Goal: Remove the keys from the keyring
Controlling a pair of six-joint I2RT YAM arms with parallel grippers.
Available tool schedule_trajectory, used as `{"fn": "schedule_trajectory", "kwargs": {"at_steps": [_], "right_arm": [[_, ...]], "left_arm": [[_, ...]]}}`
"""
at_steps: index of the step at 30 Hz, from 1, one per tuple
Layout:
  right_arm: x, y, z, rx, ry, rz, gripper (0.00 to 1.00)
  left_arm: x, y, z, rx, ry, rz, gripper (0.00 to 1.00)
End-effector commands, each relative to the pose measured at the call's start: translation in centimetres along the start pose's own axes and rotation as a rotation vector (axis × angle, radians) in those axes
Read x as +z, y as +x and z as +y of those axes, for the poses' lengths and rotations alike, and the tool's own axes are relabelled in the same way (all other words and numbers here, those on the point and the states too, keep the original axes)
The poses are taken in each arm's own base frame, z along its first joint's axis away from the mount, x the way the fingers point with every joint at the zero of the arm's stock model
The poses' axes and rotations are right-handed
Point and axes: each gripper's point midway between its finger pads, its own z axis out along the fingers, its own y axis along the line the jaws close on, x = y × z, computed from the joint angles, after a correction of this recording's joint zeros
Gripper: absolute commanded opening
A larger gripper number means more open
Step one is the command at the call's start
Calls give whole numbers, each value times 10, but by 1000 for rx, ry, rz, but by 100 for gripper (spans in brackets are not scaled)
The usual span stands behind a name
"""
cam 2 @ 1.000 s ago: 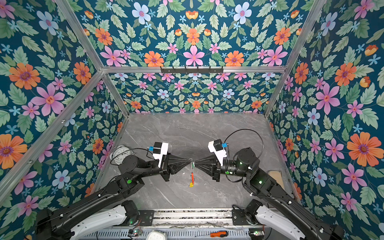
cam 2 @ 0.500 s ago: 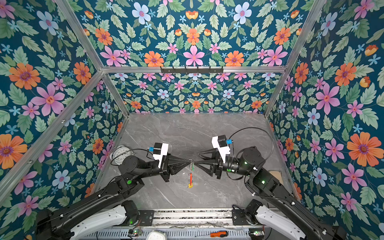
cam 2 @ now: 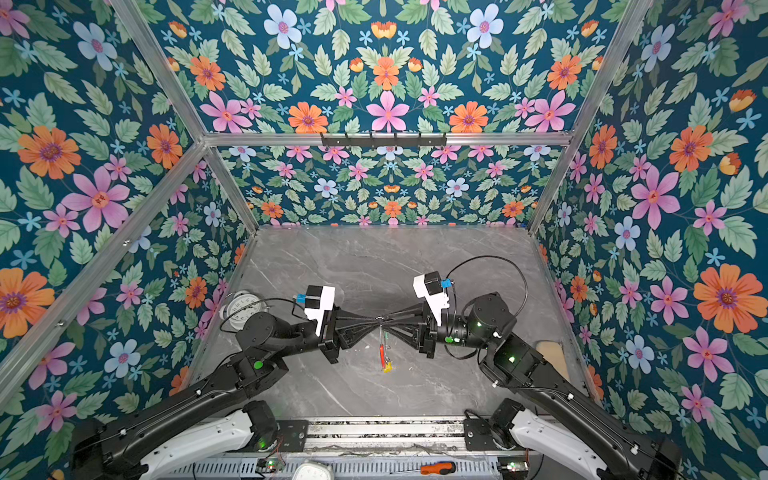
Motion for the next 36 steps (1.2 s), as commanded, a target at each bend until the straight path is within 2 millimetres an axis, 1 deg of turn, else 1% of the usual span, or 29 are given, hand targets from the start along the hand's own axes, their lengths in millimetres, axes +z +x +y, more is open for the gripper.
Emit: {"fn": "schedule_trajectory", "kwargs": {"at_steps": [1,4,8,11,15,18,20,23,28,31,34,36], "right_arm": [[1,-7,7,-18,-32,-24,18],[2,-6,7,-15,-36,-19,13],[3,-4,7,-14,-40,-11,1],[2,-2,5,-9,-29,0,0],[0,5,-3,4,33,39,0],[-5,12,-8,10,86,82,0],[-9,17,-12,12,130,120,0],[-15,24,-16,17,178,174,0],[-23,32,-16,18,220,262,0],[-25,33,-16,19,235,296,0],[-24,33,-16,20,237,326,0],[-24,32,-16,20,239,338,0]], "left_arm": [[-1,-10,-3,22,12,-39,0],[0,-9,-3,20,12,-37,0],[0,-8,-3,15,12,-35,0],[1,-6,-2,8,10,-30,0],[0,-4,2,-13,-15,-10,1],[-2,-1,5,-33,-45,13,24],[-3,3,6,-46,-57,40,32],[-1,9,6,-71,-58,110,38],[6,25,12,-116,-84,263,38],[8,27,10,-133,-76,316,38],[11,27,8,-141,-64,347,34],[13,27,7,-148,-52,369,30]]}}
